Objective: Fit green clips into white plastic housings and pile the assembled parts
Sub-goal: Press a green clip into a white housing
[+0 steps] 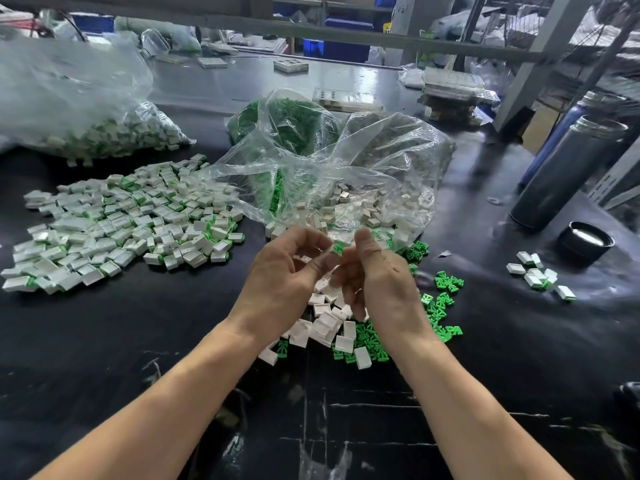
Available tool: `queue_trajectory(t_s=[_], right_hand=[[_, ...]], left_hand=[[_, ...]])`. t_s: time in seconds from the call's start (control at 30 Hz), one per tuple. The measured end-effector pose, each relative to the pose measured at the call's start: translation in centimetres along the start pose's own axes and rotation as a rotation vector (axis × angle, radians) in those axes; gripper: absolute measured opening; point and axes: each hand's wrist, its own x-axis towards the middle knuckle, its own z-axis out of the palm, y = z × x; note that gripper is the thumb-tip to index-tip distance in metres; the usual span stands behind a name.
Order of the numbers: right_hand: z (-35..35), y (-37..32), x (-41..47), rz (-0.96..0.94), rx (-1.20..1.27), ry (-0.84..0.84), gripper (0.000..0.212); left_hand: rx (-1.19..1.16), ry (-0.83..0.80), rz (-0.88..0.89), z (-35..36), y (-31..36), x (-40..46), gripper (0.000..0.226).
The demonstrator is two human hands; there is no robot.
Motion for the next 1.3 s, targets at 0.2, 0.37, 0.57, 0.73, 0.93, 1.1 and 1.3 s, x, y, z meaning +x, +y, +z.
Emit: queue_trajectory(t_s=[0.2,0.37,0.57,0.73,0.93,1.1,1.3], right_hand=[[1.0,0.6,0.2,0.056,0.009,-0.002,0.062],[1.3,1.1,0.9,0.079,0.086,0.018,0.058],[2.1,1.2,1.2,0.005,-0.078,0.215,0.057],[2.2,1.1,1.1,-0.083,-0.139,0.252,0.053],[2.2,1.2,1.2,-0.087,-0.142,0.246,0.056],[2.1,1.1,1.1,-0.088,-0.130,0.246,0.056],[1.4,1.3,0.9,-0.078,-0.135,0.189,0.059]], left_hand=[[-0.098,-0.047,0.009,1.1,0.2,-0.3,0.003],[-0.173,-0.041,-0.001,1.9,0.0,-0.1,0.006],[-0.207,0.027,-0.012,2.7,0.0,0.0,0.003],[-0.216,0.037,-0.025,2.7,0.0,0.0,0.003],[-0.218,0.042,-0.035,2.7,0.2,-0.1,0.005],[-0.224,0.047,-0.034,2.8,0.4,-0.2,0.003],[-0.205,0.051,-0.020,2.4,0.3,0.1,0.007]])
